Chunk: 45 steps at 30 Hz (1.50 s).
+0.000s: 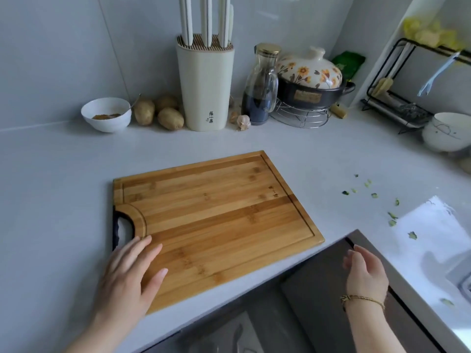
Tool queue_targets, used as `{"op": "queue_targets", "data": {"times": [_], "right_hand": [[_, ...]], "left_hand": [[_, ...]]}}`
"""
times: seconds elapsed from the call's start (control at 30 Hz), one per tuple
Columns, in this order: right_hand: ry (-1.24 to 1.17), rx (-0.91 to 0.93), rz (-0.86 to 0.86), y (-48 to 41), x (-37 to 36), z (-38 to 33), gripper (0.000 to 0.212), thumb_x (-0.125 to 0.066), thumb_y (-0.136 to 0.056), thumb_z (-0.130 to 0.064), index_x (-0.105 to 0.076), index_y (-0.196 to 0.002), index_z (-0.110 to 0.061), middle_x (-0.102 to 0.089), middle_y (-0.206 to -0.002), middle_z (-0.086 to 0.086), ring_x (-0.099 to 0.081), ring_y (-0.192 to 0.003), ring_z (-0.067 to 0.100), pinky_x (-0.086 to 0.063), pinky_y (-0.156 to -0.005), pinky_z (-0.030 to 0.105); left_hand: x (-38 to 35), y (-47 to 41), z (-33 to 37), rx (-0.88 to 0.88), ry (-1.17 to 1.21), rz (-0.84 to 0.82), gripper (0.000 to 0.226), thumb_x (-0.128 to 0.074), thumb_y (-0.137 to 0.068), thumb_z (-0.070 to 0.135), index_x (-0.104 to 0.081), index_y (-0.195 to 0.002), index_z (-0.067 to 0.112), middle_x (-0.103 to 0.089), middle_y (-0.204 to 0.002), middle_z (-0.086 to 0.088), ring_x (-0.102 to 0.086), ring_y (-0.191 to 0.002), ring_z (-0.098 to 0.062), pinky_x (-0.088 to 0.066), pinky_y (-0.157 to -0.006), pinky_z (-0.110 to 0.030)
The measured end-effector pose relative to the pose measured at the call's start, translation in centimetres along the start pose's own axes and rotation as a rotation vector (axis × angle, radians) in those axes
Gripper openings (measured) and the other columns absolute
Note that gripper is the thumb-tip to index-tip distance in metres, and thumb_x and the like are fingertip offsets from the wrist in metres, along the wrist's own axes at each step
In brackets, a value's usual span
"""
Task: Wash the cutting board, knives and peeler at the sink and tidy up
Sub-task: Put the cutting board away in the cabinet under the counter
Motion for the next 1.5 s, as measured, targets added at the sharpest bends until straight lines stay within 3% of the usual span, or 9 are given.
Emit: {"op": "queue_targets", "data": {"times": [0.17, 0.3, 0.6, 0.83, 1.1, 1.3, 1.37, 1.43, 1.5], "right_hand": [[-0.421, -0.669, -0.31, 5.1, -2.1, 5.2, 0.035, -0.039, -0.096, -0.006, -0.044, -0.126, 0.01, -0.054, -0.08, 0.015, -0.053, -0.07, 0.025, -0.053, -0.046, 0.022], [-0.434, -0.759, -0.53, 8.6, -3.6, 6.5, 0.038, -0.031, -0.098, -0.006, -0.039, -0.131, 0.009, -0.055, -0.107, 0.024, -0.054, -0.101, 0.037, -0.051, -0.075, 0.033], [-0.695, -0.852, -0.597, 11.9, -6.8, 7.4, 0.045, -0.017, -0.098, -0.007, -0.026, -0.141, 0.003, -0.031, -0.145, 0.023, -0.033, -0.134, 0.036, -0.03, -0.108, 0.039], [-0.813, -0.885, -0.595, 13.5, -9.7, 8.0, 0.032, -0.023, -0.091, -0.009, -0.054, -0.087, -0.004, -0.059, -0.091, 0.012, -0.057, -0.086, 0.025, -0.046, -0.08, 0.034], [-0.832, -0.889, -0.587, 14.3, -7.7, 8.5, 0.049, -0.018, -0.096, -0.018, -0.027, -0.141, 0.0, -0.027, -0.148, 0.023, -0.029, -0.136, 0.037, -0.029, -0.107, 0.041], [-0.688, -0.822, -0.544, 15.0, -4.3, 8.6, 0.053, -0.033, -0.098, -0.038, -0.029, -0.141, -0.008, -0.037, -0.139, 0.025, -0.031, -0.134, 0.039, -0.031, -0.107, 0.042], [-0.467, -0.686, -0.541, 14.7, -3.1, 9.6, 0.056, -0.045, -0.093, -0.04, -0.029, -0.14, -0.015, -0.052, -0.125, 0.019, -0.051, -0.117, 0.034, -0.041, -0.098, 0.035], [-0.156, -0.479, -0.494, 14.5, -1.3, 10.5, 0.065, -0.059, -0.087, -0.03, -0.025, -0.141, -0.018, -0.054, -0.116, 0.011, -0.057, -0.097, 0.024, -0.047, -0.083, 0.03], [0.064, -0.305, -0.403, 14.3, 0.9, 11.3, 0.07, -0.063, -0.084, -0.013, -0.023, -0.141, -0.02, -0.049, -0.128, 0.011, -0.054, -0.102, 0.024, -0.045, -0.092, 0.034]], "left_hand": [[-0.2, 3.2, -0.4, 0.004, 0.004, 0.041, 0.079, -0.017, -0.096, 0.053, -0.067, -0.1, -0.008, -0.062, -0.109, -0.029, -0.04, -0.11, -0.029, -0.016, -0.106, -0.016], [-0.6, 3.3, -0.1, -0.011, -0.029, 0.113, 0.078, -0.015, -0.097, 0.049, -0.068, -0.098, -0.009, -0.063, -0.107, -0.03, -0.04, -0.108, -0.03, -0.028, -0.09, -0.037], [-1.2, 3.5, -0.2, 0.072, -0.063, 0.136, 0.054, -0.033, -0.083, 0.03, -0.067, -0.105, -0.005, -0.061, -0.115, -0.026, -0.056, -0.108, -0.045, -0.042, -0.09, -0.052], [-0.9, 3.4, -0.4, 0.061, -0.041, 0.106, 0.052, -0.035, -0.083, 0.031, -0.066, -0.104, -0.005, -0.061, -0.115, -0.027, -0.057, -0.107, -0.045, -0.037, -0.096, -0.041], [-0.2, 3.4, -0.1, 0.106, 0.017, 0.009, 0.062, -0.031, -0.083, 0.04, -0.064, -0.11, -0.005, -0.058, -0.121, -0.026, -0.051, -0.116, -0.044, -0.036, -0.098, -0.05], [0.0, 3.6, 0.1, 0.142, 0.019, -0.069, 0.074, -0.026, -0.079, 0.05, -0.061, -0.117, -0.003, -0.052, -0.129, -0.024, -0.043, -0.125, -0.042, -0.03, -0.104, -0.049], [0.0, 3.8, 0.2, 0.12, -0.015, -0.11, 0.075, -0.026, -0.08, 0.051, -0.061, -0.117, -0.003, -0.052, -0.129, -0.025, -0.043, -0.124, -0.042, -0.029, -0.104, -0.051], [0.2, 4.1, 0.5, 0.039, -0.093, -0.126, 0.074, -0.025, -0.086, 0.056, -0.064, -0.111, -0.001, -0.056, -0.124, -0.026, -0.044, -0.122, -0.038, -0.02, -0.109, -0.046], [0.6, 4.2, 1.4, -0.083, -0.137, -0.124, 0.079, -0.015, -0.093, 0.058, -0.066, -0.107, 0.0, -0.06, -0.119, -0.026, -0.038, -0.118, -0.032, -0.003, -0.113, -0.029]]}}
Point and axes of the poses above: each hand's wrist, its own y-axis away from the middle knuckle, its own x-axis out of the back of the hand, z = x × y, the point moved 2 cm from there along -y, towards the middle knuckle
